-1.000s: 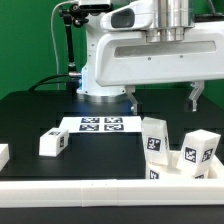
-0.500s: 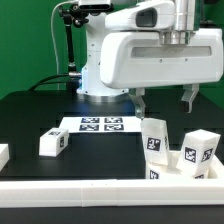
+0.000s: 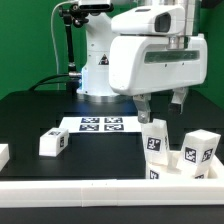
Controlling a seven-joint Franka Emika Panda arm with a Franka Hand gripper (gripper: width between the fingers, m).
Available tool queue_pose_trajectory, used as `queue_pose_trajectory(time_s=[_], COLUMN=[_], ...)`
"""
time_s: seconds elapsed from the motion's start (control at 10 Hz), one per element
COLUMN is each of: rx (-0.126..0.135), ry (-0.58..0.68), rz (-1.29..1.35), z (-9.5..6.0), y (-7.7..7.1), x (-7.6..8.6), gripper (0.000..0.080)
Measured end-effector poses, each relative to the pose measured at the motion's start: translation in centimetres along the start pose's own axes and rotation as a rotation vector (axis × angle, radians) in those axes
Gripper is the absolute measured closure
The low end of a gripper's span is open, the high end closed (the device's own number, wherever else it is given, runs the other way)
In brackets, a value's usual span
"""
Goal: Assemble stool
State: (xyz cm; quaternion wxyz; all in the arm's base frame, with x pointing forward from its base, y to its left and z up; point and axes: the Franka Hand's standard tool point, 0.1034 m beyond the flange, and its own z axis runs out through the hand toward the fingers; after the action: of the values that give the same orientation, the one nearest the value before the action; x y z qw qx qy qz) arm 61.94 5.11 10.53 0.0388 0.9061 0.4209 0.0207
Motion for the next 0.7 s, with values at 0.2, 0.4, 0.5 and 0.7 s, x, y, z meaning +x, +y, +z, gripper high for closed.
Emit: queue_pose_trajectory(time_s=[0.2, 0.4, 0.5, 0.7], rx=[0.012, 0.018, 0.018, 0.018], ry=[-0.014, -0.027, -0.030, -0.030], rz=[-0.050, -0.059, -0.059, -0.052], z=[1.0, 1.6, 1.8, 1.9], y=[-0.6, -0.7, -0.7, -0.6], x=[0.0, 0.0, 0.0, -0.1], gripper=[0.0150, 0.0150, 0.0150, 0.0150])
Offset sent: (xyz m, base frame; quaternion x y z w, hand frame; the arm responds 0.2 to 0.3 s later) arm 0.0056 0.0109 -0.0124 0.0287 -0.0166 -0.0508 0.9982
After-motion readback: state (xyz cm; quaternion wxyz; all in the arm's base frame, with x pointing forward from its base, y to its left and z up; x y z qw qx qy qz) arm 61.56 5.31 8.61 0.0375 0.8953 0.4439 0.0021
